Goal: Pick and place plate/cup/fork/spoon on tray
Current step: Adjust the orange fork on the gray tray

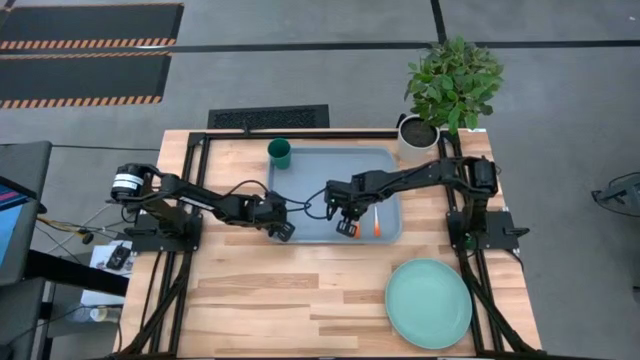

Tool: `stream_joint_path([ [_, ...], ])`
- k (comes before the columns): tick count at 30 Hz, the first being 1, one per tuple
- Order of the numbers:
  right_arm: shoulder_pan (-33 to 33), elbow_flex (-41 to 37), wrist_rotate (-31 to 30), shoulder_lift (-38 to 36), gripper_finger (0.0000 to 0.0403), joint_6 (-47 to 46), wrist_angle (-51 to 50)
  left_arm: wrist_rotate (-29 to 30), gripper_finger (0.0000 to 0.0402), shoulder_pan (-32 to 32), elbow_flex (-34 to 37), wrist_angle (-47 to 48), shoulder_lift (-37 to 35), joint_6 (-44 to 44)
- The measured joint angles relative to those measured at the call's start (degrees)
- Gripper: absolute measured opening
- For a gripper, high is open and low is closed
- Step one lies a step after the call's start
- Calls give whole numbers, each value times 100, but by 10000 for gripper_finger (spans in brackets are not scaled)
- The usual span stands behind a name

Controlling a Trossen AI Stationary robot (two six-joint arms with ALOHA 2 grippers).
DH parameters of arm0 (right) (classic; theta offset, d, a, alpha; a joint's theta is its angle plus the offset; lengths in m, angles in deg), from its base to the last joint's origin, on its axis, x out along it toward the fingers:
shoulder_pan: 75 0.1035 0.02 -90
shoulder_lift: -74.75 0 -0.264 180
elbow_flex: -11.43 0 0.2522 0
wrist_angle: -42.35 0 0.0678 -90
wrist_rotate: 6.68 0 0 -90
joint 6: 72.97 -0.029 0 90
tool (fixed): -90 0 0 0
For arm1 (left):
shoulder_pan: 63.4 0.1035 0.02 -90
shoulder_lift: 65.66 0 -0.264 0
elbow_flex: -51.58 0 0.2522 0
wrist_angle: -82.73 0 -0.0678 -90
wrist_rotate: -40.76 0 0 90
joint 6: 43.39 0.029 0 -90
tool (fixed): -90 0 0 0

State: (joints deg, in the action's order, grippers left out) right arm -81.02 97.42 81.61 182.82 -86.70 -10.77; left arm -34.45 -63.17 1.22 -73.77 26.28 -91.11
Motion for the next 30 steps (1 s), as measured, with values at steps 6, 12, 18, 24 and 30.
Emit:
stream_joint_path([
  [6,-12,-618,10,-26,12,-128,220,1,0,0,1,19,7,6],
  [12,-11,-753,-3,-37,13,-143,155,15,0,2,8,12,12,21],
  [18,29,-544,5,-26,12,-145,172,40,0,2,17,-24,14,13],
  [24,-289,-252,-356,-405,12,144,447,51,0,2,28,-64,14,-41],
  [30,-998,-262,-299,-293,12,325,434,54,0,2,28,-65,14,-47],
])
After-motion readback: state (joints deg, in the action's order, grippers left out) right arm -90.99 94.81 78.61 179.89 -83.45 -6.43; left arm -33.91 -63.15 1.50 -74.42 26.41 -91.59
